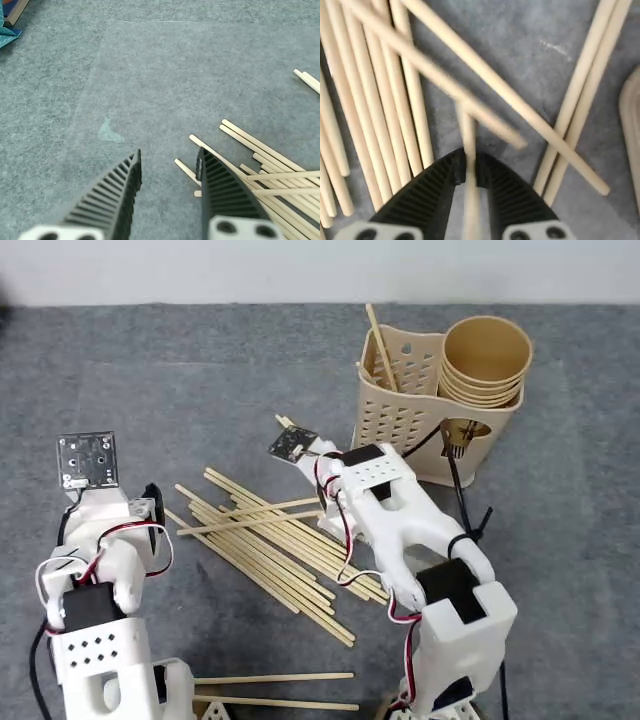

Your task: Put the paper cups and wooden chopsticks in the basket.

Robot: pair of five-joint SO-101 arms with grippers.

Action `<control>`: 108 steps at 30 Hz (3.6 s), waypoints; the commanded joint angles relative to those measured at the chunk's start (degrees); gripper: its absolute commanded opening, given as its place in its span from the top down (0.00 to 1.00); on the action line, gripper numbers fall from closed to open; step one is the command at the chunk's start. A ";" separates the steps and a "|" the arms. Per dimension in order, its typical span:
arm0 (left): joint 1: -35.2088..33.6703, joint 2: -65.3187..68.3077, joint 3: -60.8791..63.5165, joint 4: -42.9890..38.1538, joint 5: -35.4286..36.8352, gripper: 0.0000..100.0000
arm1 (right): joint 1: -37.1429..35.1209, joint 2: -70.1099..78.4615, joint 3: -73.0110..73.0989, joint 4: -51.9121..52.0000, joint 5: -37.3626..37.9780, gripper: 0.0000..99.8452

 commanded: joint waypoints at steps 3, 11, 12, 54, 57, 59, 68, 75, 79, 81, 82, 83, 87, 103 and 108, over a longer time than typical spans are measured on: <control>0.00 -1.14 -0.40 -1.32 -0.09 0.82 | -1.89 -3.91 -0.79 1.45 0.18 0.99; 0.09 -1.32 0.75 -1.32 -0.09 0.82 | -3.47 -23.87 -0.79 10.15 0.18 0.99; 0.09 -1.41 1.01 -1.32 0.00 0.82 | -3.56 -27.03 -0.79 10.95 0.18 0.99; 5.27 -1.41 4.62 -1.76 0.00 0.82 | 17.19 -25.01 -29.27 -33.01 -29.54 0.99; 5.36 -1.41 4.62 -1.76 0.00 0.82 | 17.19 -24.75 -26.64 -32.57 -29.01 0.97; 5.36 -1.41 4.35 -1.76 0.00 0.82 | 17.19 -25.01 -25.76 -32.22 -29.01 0.89; 5.36 -0.97 0.22 -1.32 -1.14 0.77 | 16.57 -27.65 -25.76 -20.79 -26.55 0.86; 6.42 -0.79 -7.60 4.57 -7.03 0.77 | 16.40 -36.53 -25.41 0.40 -26.64 0.97; 10.81 1.58 -14.55 12.75 -11.08 0.77 | 15.08 -38.73 -25.32 17.10 -26.73 0.97; 12.92 5.27 -18.59 15.65 -11.69 0.77 | 14.37 -38.73 -25.32 23.69 -26.73 0.97; 13.63 7.65 -20.62 16.62 -11.78 0.79 | 14.29 -38.64 -25.14 26.59 -26.73 0.97; 14.24 10.11 -22.64 17.32 -12.13 0.80 | 14.37 -38.64 -24.53 28.70 -26.73 0.98; 18.46 20.40 -29.23 19.08 -18.64 0.85 | 15.16 -39.25 -18.02 31.60 -26.73 0.99; 33.05 60.31 -49.89 19.43 -28.66 0.77 | 32.31 -38.73 7.21 9.80 -29.54 0.99; 35.08 70.59 -56.04 19.52 -30.51 0.77 | 33.54 -38.73 8.62 6.81 -32.18 0.99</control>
